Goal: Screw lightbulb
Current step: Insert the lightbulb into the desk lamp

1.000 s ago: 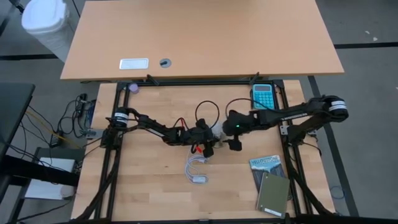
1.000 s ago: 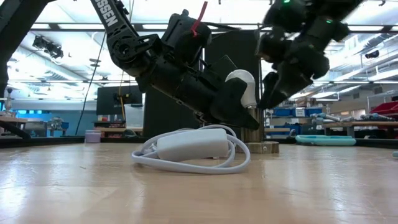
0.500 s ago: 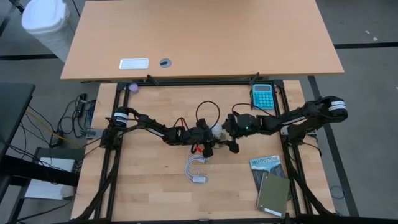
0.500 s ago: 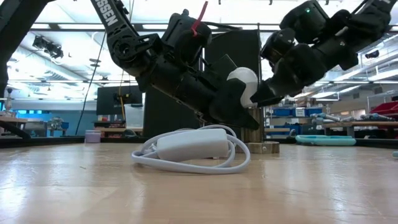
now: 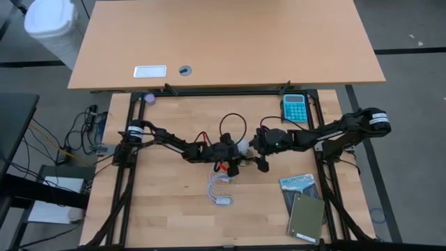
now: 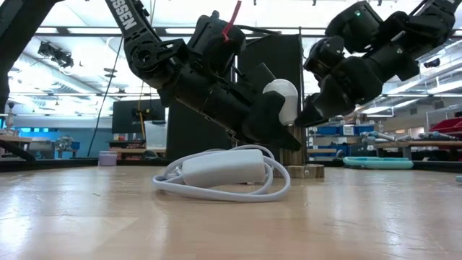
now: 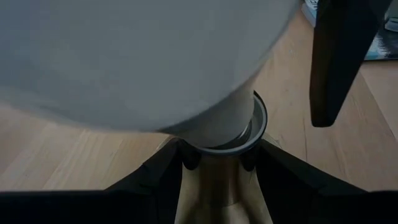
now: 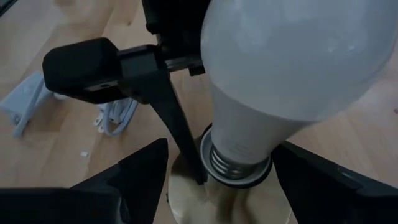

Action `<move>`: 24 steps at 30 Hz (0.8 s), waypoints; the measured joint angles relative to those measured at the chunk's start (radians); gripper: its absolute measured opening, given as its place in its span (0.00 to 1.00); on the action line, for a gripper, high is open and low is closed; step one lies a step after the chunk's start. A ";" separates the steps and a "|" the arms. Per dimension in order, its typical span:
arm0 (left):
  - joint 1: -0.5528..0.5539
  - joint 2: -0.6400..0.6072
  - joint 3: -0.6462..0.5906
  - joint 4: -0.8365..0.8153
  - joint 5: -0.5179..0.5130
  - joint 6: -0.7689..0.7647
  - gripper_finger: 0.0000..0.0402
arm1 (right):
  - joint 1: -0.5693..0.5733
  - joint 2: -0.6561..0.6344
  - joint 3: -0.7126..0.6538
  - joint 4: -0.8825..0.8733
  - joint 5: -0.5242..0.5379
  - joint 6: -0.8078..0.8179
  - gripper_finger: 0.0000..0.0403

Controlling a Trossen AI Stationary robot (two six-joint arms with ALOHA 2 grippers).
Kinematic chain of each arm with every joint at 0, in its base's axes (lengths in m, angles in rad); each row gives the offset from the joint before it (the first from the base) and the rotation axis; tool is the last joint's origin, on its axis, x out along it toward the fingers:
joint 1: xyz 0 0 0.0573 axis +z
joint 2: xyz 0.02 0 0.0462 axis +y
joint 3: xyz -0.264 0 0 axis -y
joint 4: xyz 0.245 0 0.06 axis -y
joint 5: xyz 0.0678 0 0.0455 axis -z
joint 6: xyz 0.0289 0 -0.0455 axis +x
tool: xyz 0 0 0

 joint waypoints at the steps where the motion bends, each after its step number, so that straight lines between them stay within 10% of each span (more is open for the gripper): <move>1: 0.000 0.000 0.000 0.000 0.000 0.000 0.47 | 0.000 0.000 0.000 -0.004 0.000 0.001 0.71; 24: 0.000 0.001 -0.001 0.001 0.001 -0.002 0.47 | 0.060 0.000 0.000 -0.046 0.087 0.061 0.68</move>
